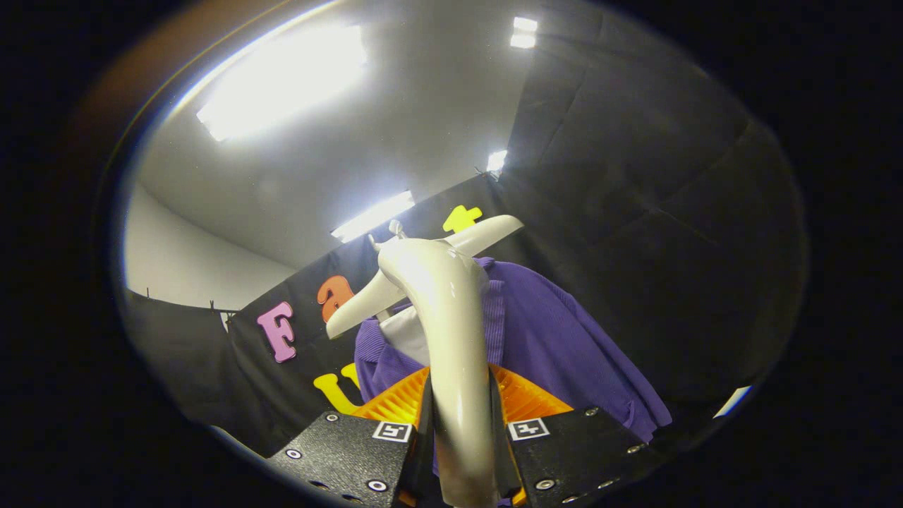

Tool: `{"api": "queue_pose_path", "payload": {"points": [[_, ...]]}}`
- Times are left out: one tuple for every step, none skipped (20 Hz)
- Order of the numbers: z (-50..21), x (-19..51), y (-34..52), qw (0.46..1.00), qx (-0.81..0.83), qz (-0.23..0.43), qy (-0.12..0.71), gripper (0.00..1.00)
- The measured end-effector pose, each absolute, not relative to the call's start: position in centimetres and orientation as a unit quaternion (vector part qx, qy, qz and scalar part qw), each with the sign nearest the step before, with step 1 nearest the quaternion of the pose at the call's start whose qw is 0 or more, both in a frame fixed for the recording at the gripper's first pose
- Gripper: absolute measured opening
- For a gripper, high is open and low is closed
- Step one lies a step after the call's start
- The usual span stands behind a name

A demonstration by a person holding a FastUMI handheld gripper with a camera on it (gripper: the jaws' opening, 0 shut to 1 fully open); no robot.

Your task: Iron the clothes twice with a garment steamer, once on the left side and once on the right side.

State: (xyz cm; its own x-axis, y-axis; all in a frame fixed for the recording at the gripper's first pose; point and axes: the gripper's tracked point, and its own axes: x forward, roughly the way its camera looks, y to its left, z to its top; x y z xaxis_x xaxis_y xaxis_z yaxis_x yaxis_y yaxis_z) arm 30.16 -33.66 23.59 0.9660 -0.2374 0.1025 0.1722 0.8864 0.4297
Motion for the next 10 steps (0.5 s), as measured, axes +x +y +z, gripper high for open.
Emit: {"api": "queue_pose_path", "payload": {"points": [[22.4, 30.9, -34.5, 0.967, 0.218, -0.115, -0.063, 0.35], [21.4, 31.8, -35.4, 0.966, 0.222, -0.125, -0.051, 0.35], [20.3, 32.4, -36.2, 0.964, 0.226, -0.134, -0.040, 0.35], [19.2, 32.8, -36.9, 0.963, 0.227, -0.142, -0.030, 0.35], [18.8, 33.0, -37.0, 0.964, 0.225, -0.140, -0.034, 0.35], [18.3, 33.0, -37.3, 0.964, 0.220, -0.146, -0.034, 0.35], [17.6, 33.1, -37.6, 0.964, 0.215, -0.154, -0.026, 0.35], [17.3, 32.9, -37.8, 0.964, 0.214, -0.154, -0.025, 0.35], [17.2, 32.5, -37.7, 0.964, 0.214, -0.154, -0.025, 0.35], [16.9, 32.2, -37.8, 0.965, 0.209, -0.157, -0.022, 0.35]]}}
